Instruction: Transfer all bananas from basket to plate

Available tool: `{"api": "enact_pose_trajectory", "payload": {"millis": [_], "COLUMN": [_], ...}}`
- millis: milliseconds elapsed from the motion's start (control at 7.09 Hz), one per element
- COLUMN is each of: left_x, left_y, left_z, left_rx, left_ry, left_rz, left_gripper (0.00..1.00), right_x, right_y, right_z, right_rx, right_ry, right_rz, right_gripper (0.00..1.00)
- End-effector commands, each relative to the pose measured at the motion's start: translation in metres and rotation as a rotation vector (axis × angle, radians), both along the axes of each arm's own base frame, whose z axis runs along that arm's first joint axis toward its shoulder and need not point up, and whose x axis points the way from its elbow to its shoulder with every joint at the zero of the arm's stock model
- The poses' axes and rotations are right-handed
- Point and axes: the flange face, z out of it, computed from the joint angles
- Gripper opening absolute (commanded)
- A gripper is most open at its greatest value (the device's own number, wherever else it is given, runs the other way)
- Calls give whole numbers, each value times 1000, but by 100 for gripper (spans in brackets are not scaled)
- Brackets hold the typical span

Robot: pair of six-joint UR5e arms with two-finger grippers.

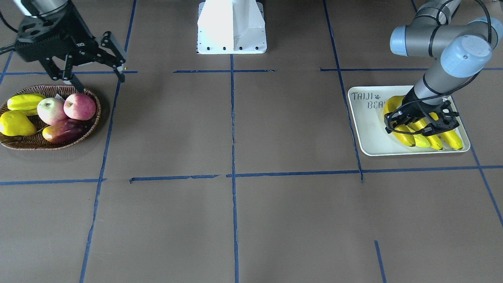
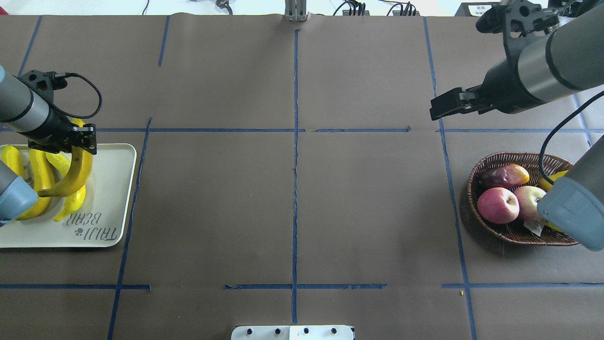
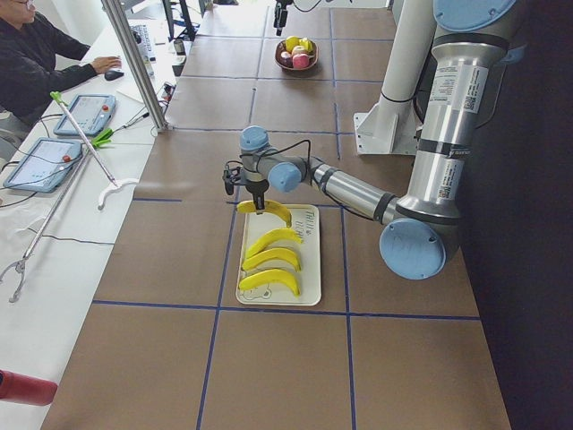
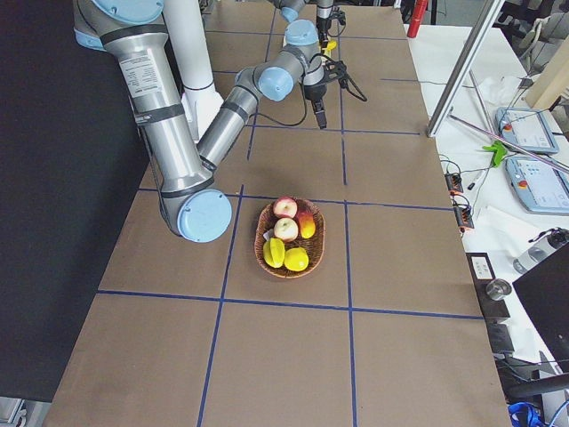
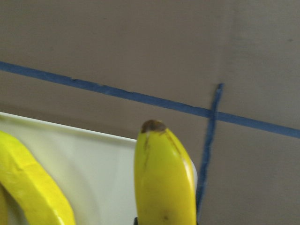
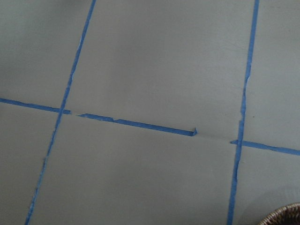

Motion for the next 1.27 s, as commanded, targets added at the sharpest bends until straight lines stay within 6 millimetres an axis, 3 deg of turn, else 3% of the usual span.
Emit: {"api": "enact_pose_trajectory", "payload": {"millis": [0, 141, 282, 423, 705, 846, 987, 1128], "left_x": [14, 43, 51, 51, 44, 35, 8, -31], "left_y": [8, 24, 31, 33, 31, 32, 24, 21], "left_z": [-1, -3, 1, 6, -4, -27, -46, -67], "left_rx": [-50, -90, -104, -105, -61, -32, 4, 90], "left_ry": [3, 1, -4, -8, -16, 12, 3, -44], "left_rz": [-24, -18, -14, -12, -31, -31, -33, 46], "left_gripper": [0, 0, 4, 99, 100, 100, 100, 100], "right_x": [33, 41, 47, 64, 78, 75, 76, 104], "right_y": [-21, -24, -24, -23, -14, -19, -33, -55], "right_z": [22, 30, 49, 73, 111, 125, 151, 198], "right_rx": [-26, -36, 1, 17, -53, -78, -116, -207], "right_ry": [-7, 1, 41, 71, 92, 110, 151, 191], "right_rz": [-20, -9, -54, -83, -76, -72, -58, 3], "right_gripper": [100, 100, 100, 100, 100, 100, 100, 100]}}
